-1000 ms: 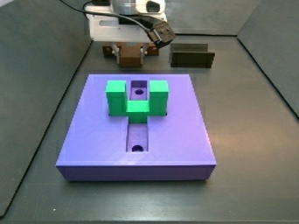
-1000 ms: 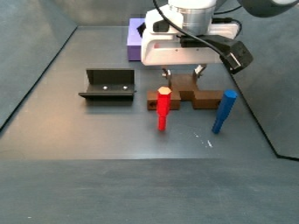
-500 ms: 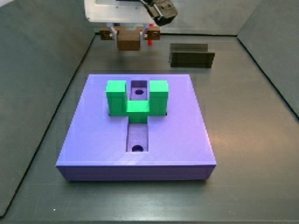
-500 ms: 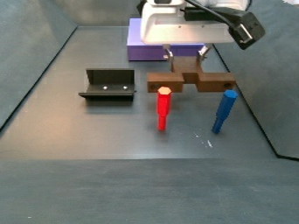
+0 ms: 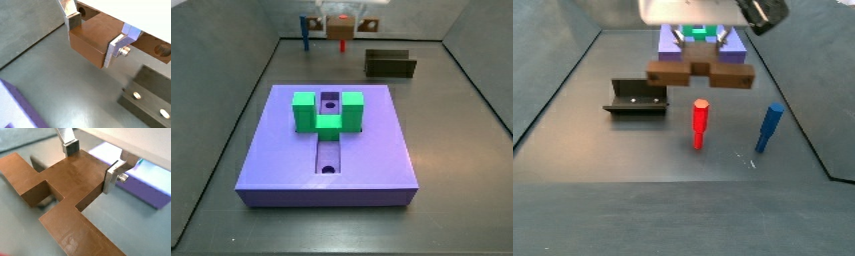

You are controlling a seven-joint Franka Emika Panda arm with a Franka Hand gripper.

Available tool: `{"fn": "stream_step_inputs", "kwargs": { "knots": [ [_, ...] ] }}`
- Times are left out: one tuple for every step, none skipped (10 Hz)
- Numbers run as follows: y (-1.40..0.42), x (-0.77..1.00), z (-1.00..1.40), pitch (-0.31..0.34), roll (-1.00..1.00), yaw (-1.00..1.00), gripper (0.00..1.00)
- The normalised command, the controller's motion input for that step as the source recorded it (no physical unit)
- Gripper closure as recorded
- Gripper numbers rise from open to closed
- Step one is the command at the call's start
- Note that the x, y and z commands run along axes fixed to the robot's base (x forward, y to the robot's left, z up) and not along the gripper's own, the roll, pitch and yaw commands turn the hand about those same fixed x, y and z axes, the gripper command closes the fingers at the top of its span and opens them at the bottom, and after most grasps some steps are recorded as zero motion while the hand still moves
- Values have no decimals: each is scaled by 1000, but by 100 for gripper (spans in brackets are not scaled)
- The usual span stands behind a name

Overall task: Pick up the brown object. Move up. Place the brown object on the fixture. Regrasp the brown object. Move to above the board. Insert the brown object.
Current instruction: Place the brown object on the fixture.

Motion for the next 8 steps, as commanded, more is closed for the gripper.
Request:
{"fn": "stream_step_inputs", "kwargs": {
  "knots": [
    [0,851,37,-60,-989,-243,100],
    [17,803,-9,-206,-937,-129,100],
    [34,814,-63,-189,-920,-54,100],
    [26,820,-66,-186,-897,-34,100],
    [0,874,-71,-149,-774,0,100],
    [0,980,-40,0,-606,0,100],
    [-17,1000,-60,80,-574,0,100],
    [-26,1000,-34,171,-549,0,100]
  ]
}}
